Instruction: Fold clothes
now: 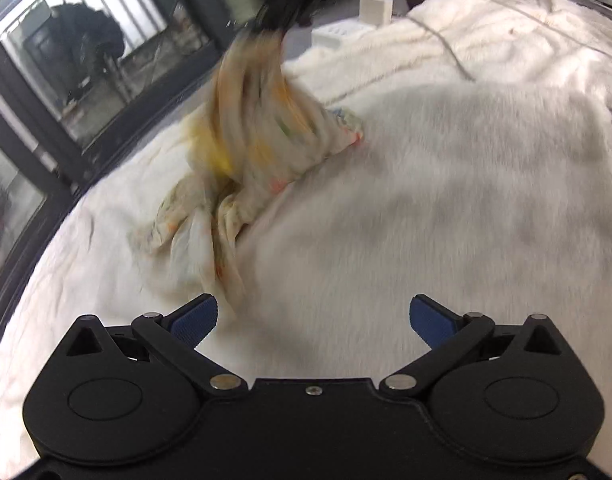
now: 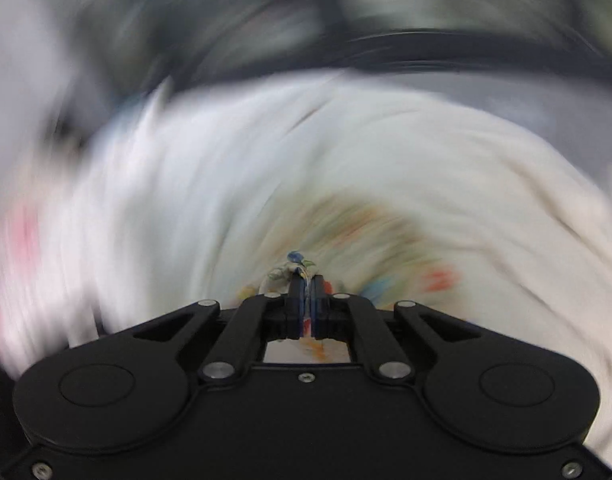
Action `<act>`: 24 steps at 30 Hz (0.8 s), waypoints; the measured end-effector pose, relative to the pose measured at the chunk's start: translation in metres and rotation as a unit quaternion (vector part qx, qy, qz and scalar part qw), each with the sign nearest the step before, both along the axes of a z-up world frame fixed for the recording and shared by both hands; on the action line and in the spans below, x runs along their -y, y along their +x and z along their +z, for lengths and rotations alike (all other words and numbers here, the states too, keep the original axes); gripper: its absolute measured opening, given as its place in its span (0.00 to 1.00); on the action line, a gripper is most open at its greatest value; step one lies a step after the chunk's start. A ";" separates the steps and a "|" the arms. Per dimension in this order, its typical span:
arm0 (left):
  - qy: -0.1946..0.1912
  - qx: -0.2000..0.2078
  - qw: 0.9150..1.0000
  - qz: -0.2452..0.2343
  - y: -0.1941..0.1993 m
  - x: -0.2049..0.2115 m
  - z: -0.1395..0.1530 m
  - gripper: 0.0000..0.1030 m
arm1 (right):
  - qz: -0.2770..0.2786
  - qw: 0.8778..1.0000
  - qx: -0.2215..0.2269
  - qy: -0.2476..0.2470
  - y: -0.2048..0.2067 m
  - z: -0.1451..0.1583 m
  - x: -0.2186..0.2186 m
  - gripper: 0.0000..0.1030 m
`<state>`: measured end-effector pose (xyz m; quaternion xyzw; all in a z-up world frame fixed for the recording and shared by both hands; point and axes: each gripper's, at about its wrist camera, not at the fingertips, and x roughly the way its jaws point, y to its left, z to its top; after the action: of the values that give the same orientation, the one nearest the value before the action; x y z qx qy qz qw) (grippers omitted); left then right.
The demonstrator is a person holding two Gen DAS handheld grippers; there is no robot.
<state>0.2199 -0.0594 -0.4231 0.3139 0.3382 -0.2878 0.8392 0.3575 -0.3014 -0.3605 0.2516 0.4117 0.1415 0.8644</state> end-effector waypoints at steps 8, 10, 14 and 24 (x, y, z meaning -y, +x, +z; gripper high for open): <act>-0.014 -0.018 1.000 0.006 0.008 -0.003 -0.010 1.00 | -0.133 0.984 -0.070 -0.097 -0.037 -0.043 0.056 0.64; -0.016 -0.020 1.000 0.007 0.009 -0.008 -0.012 1.00 | -0.062 0.980 -0.023 -0.186 -0.053 -0.033 0.027 0.71; -0.020 -0.023 0.999 0.011 0.011 -0.016 -0.016 1.00 | 0.100 0.936 0.083 -0.328 -0.060 -0.013 -0.030 0.78; -0.082 -0.035 0.995 0.041 0.038 -0.015 0.018 1.00 | 0.287 0.889 0.078 -0.349 -0.040 -0.026 -0.107 0.05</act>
<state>0.2581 -0.0444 -0.4050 0.2197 0.3549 -0.2909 0.8609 0.3176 -0.1946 -0.3861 -0.2067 0.4202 0.2497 0.8475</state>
